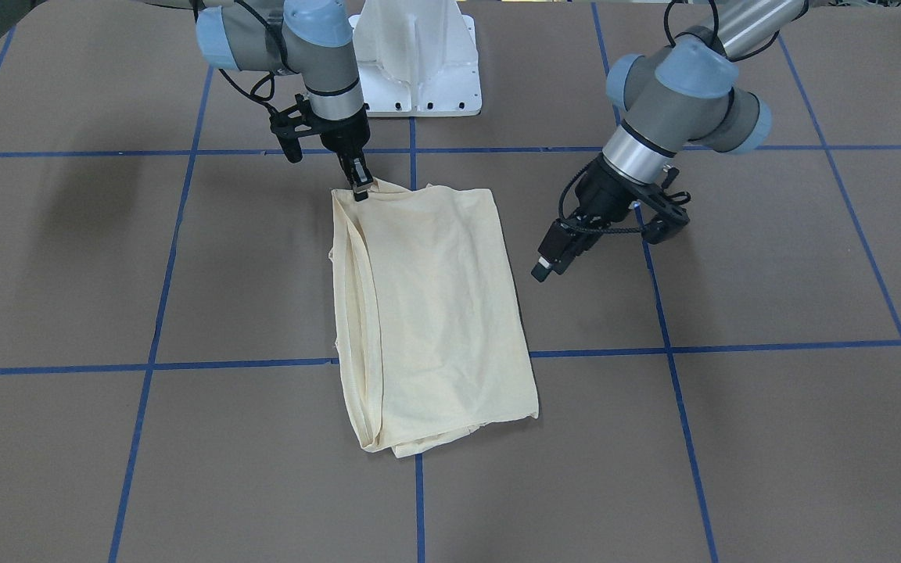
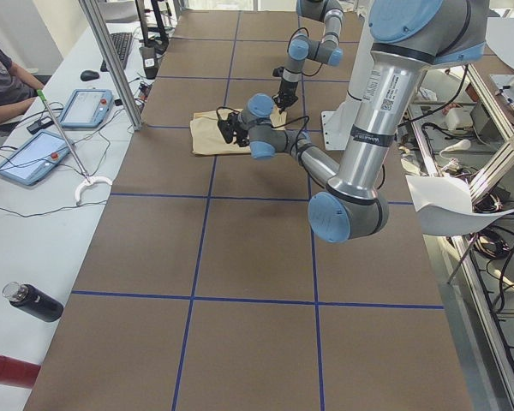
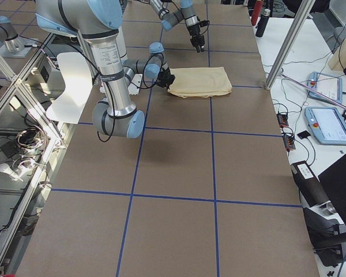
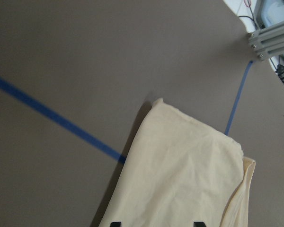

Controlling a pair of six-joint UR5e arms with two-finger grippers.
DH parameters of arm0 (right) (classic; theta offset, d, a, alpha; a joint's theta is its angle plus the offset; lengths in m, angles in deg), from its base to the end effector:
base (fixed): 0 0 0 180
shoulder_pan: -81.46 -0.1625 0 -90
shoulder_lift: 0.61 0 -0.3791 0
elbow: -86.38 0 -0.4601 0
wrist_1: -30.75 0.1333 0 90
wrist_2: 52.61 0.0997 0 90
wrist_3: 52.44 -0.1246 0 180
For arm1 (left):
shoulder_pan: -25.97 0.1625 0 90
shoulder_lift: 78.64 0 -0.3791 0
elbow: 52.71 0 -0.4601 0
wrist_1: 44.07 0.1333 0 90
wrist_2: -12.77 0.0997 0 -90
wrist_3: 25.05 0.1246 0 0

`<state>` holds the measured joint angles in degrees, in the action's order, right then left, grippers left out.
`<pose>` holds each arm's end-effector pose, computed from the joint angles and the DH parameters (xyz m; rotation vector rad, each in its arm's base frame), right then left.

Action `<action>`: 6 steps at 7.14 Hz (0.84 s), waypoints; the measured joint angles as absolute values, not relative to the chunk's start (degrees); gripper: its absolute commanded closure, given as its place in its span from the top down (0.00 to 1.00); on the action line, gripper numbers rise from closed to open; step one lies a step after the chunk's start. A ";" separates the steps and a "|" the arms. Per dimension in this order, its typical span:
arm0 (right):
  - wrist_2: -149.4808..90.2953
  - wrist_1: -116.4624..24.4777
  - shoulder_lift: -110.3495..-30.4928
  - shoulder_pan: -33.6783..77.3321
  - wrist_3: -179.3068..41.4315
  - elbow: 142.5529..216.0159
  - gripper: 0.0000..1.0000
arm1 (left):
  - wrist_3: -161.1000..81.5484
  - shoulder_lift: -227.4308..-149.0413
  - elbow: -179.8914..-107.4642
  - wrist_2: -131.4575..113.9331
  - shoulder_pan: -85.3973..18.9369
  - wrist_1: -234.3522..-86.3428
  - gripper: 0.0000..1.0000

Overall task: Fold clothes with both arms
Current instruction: 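Lower the left gripper to the other near corner of the shirt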

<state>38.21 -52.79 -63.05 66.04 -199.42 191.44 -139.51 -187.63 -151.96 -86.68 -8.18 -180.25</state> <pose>-0.6142 -0.3058 0.1933 -0.3371 -0.8481 1.1751 0.4943 -0.4717 0.2402 -0.0320 1.3415 -0.7637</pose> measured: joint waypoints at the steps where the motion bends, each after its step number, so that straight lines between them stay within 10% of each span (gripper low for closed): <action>1: 38.24 -52.70 -63.11 66.03 -199.71 191.75 0.00 | -145.27 -186.63 -153.07 -82.89 -3.41 -179.63 0.60; 6: 38.18 -52.65 -63.19 65.99 -200.18 192.35 0.00 | -155.59 -185.99 -154.65 -76.50 7.45 -173.60 0.59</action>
<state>38.18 -52.65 -63.19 65.99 -200.18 192.35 -155.59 -185.99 -154.65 -76.50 7.45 -173.60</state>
